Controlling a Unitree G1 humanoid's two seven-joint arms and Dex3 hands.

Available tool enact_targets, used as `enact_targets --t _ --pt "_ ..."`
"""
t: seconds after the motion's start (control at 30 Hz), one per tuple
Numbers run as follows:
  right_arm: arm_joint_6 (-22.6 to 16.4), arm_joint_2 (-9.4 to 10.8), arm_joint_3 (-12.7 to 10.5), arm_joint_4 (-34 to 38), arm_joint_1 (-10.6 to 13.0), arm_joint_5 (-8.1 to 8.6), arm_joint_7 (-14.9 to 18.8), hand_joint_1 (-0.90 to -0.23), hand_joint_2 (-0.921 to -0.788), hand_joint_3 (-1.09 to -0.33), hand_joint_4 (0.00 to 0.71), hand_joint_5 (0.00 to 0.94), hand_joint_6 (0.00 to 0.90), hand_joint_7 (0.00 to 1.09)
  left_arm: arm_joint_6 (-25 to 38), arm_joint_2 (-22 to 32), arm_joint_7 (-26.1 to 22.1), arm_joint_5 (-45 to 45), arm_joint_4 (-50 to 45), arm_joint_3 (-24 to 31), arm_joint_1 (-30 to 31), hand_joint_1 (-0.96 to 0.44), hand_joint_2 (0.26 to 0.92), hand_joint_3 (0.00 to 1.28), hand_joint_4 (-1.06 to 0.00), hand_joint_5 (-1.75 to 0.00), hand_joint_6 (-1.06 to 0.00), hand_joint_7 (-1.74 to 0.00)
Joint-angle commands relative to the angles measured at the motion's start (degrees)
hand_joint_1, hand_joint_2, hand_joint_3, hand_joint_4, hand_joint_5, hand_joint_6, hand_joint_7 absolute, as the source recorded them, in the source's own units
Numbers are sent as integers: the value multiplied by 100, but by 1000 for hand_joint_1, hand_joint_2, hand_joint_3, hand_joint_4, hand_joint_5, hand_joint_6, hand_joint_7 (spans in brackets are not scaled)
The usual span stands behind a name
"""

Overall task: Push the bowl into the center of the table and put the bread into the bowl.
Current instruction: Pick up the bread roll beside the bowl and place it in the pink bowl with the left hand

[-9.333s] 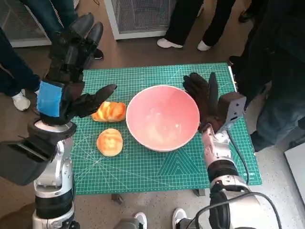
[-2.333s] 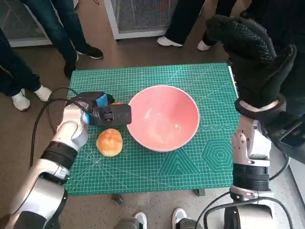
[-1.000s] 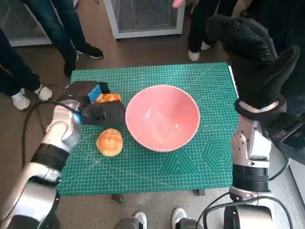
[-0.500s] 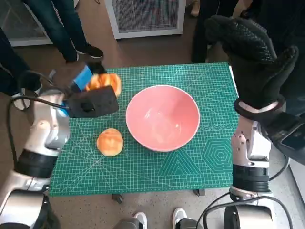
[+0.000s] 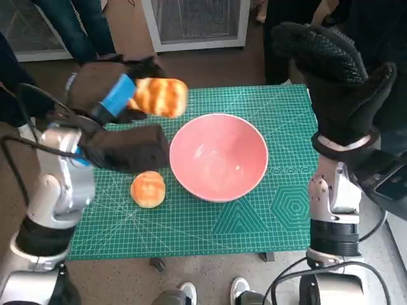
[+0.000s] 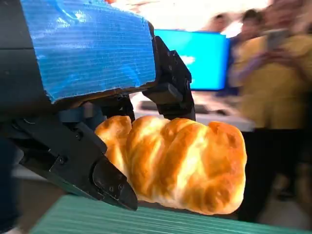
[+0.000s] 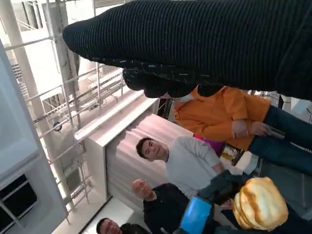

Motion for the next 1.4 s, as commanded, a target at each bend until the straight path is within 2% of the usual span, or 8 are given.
enact_targets --t 0.03,0.4,0.7,0.83,0.87,1.0,1.1,1.4 --pt "14 0 -6 57 74 33 62 -643 -921 -771 312 0 216 401 -289 -179 -61 5 -235 -164 -25 2 902 22 -792 -1060 -704 -1084" --pt "25 -7 9 34 100 49 63 -644 -921 -772 310 0 210 401 -821 -598 -227 64 10 -583 -213 1 904 21 -810 -1027 -679 -1119" --pt "92 -39 -1 -56 134 74 33 -644 -921 -771 306 0 206 402 -953 -855 -536 137 546 -872 -407 0 917 21 -781 -1129 -655 -1075" --pt "116 -48 -4 -118 160 65 6 -644 -921 -770 306 0 206 404 -616 -1027 -930 85 686 -912 -459 0 920 128 -680 -1264 -509 -1186" --pt "120 -48 -4 -127 162 59 -2 -644 -921 -770 307 0 207 405 -520 -1064 -1029 68 690 -909 -462 -24 872 127 -569 -1085 -436 -1018" --pt "118 -42 -2 -170 188 29 -34 -646 -921 -769 307 0 209 407 -89 -1158 -1465 -55 571 -845 -398 -81 816 67 -371 -442 -322 -545" --pt "105 -46 -9 -177 193 5 -56 -647 -921 -769 307 0 209 408 94 -1137 -1713 -86 448 -832 -362 -108 798 36 -272 -175 -253 -393" --pt "65 -44 -8 -160 181 -85 -157 -655 -921 -768 306 0 208 409 83 -933 -2001 -38 266 -881 -292 -183 729 2 -90 -7 -140 -261"
